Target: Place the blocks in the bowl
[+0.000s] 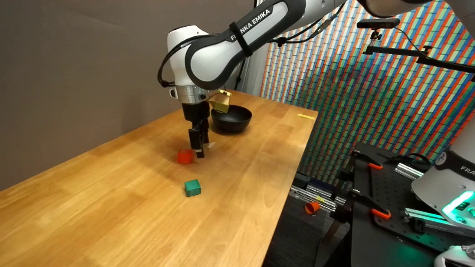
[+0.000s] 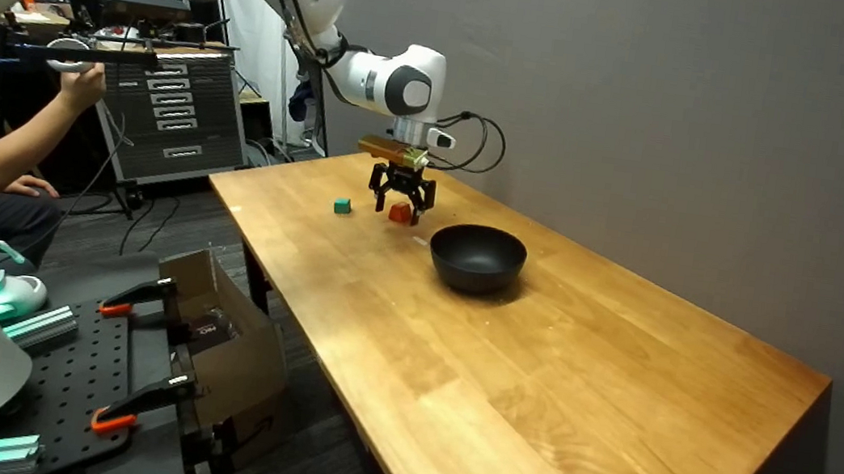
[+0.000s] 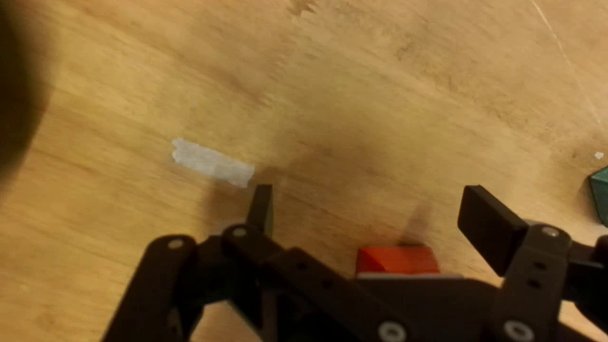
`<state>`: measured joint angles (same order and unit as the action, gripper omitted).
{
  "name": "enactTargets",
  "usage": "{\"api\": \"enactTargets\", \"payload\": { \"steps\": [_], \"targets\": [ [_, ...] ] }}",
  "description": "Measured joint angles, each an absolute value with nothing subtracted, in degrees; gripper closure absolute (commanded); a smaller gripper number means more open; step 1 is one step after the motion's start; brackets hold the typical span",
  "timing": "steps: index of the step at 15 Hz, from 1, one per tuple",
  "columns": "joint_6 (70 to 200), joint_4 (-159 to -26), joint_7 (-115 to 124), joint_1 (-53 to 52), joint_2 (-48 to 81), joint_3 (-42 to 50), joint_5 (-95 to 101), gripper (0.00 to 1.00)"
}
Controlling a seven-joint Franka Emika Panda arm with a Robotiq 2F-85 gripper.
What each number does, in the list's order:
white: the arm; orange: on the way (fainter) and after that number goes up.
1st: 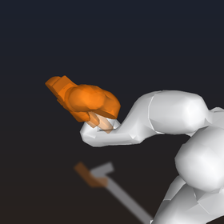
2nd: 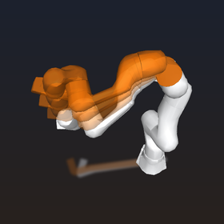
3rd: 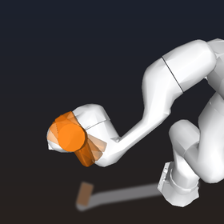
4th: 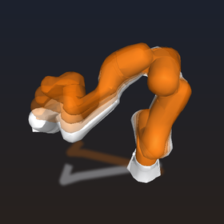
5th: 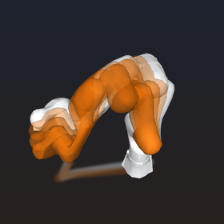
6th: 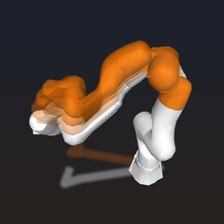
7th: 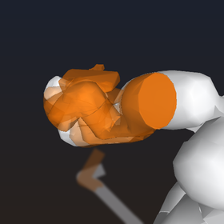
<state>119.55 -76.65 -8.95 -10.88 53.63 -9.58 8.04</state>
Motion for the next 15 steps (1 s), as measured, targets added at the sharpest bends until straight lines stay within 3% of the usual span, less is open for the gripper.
{"api": "enactTargets", "payload": {
  "steps": [11, 12, 15],
  "targets": [
    [111.3, -56.6, -11.5, -12.1, 65.4, -9.6, 6.2, 0.00],
    [111.2, -55.7, -11.4, -12.1, 66.1, -9.6, 5.8, 0.20],
    [111.1, -53.1, -11.3, -12.0, 67.8, -9.6, 4.9, 0.41]
  ]
}}
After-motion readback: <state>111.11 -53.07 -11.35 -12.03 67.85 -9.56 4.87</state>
